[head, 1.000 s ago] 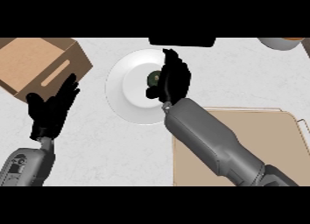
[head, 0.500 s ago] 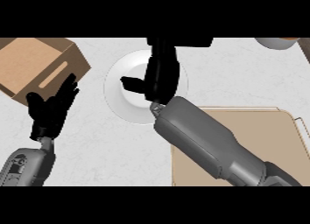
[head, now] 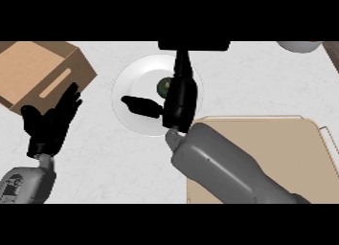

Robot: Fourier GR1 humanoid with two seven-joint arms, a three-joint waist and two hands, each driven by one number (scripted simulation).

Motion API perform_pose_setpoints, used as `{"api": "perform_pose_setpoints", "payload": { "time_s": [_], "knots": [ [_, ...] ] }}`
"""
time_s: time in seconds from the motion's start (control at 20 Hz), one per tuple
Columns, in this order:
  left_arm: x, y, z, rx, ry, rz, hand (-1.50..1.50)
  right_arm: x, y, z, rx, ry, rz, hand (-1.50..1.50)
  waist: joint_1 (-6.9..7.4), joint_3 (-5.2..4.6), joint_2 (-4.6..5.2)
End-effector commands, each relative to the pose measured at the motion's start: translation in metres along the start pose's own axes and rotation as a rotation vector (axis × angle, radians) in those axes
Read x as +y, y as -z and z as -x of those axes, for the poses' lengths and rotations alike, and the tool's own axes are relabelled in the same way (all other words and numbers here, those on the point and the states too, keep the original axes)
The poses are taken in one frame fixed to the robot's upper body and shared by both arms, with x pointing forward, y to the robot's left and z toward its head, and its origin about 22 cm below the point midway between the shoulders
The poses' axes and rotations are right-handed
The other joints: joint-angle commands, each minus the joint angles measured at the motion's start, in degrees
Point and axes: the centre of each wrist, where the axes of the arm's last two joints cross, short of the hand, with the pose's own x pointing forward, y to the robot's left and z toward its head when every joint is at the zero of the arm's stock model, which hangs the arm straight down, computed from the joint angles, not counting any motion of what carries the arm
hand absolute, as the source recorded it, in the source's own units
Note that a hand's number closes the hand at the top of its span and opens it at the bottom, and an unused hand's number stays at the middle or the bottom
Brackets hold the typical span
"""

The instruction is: Pick the squash from the tray and place it in the plate

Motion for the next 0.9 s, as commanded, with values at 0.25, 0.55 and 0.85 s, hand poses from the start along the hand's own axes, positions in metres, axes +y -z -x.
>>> {"api": "perform_pose_setpoints", "payload": {
  "time_s": [0.25,0.55,0.85],
  "knots": [
    [0.008,0.015,0.005,0.021,-0.016,-0.028,0.0,-0.023,-0.015,0.028,-0.026,0.046,0.002,-1.5,-1.5,-0.04,-0.19],
    [0.02,-0.024,0.017,0.007,0.011,-0.04,0.0,-0.038,-0.012,0.053,-0.008,0.035,0.04,-1.5,-1.12,-0.04,-0.29],
    [0.007,-0.01,-0.003,0.006,0.006,-0.023,0.0,-0.065,-0.02,0.063,0.009,-0.026,0.034,-1.5,-1.38,-0.04,-0.33]
  ]
}}
